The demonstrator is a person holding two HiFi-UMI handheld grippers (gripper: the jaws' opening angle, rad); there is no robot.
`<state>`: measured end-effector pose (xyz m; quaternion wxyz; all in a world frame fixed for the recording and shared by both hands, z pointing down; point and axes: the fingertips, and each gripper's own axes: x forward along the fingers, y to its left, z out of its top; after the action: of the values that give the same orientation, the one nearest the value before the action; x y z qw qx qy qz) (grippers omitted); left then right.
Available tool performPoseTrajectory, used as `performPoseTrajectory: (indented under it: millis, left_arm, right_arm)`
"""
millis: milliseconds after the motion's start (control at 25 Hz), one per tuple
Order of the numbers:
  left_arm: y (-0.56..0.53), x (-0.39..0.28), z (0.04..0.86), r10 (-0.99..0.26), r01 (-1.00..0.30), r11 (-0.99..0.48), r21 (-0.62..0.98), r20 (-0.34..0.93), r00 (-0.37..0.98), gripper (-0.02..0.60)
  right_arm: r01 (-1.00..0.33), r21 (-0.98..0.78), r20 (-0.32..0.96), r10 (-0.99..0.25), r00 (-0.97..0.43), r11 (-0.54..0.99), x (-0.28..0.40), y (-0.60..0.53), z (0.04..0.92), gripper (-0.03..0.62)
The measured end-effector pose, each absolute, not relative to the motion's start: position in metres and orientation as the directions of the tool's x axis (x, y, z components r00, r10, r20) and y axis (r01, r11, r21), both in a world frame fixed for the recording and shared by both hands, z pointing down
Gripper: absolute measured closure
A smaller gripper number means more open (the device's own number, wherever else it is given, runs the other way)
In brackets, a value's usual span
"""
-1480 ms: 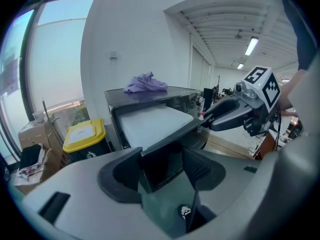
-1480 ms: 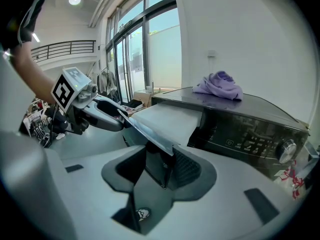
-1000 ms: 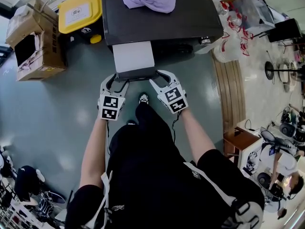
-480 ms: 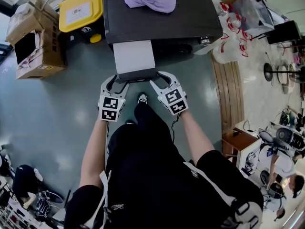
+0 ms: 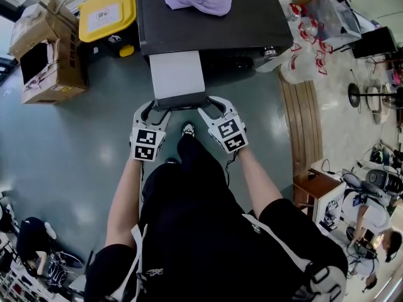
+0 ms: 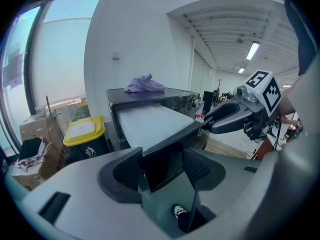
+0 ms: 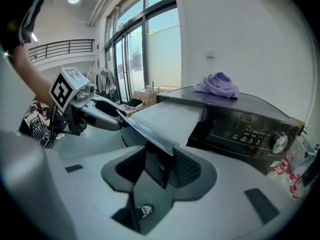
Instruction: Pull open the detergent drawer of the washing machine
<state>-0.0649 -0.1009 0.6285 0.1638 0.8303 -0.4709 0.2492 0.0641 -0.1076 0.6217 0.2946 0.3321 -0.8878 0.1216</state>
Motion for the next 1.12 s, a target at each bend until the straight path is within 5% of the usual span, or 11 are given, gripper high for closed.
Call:
performPoseTrajectory:
  millis: [1120]
  left_arm:
    - [-0.077,-0.065,0.628,-0.699,-0.863,-0.504,0.039,0.568,0.434,0.328]
  right_arm:
    - [-0.677,-0.005,0.582,-0.549,-0.6,0.736,0.062,-0.087,0.614,0.422]
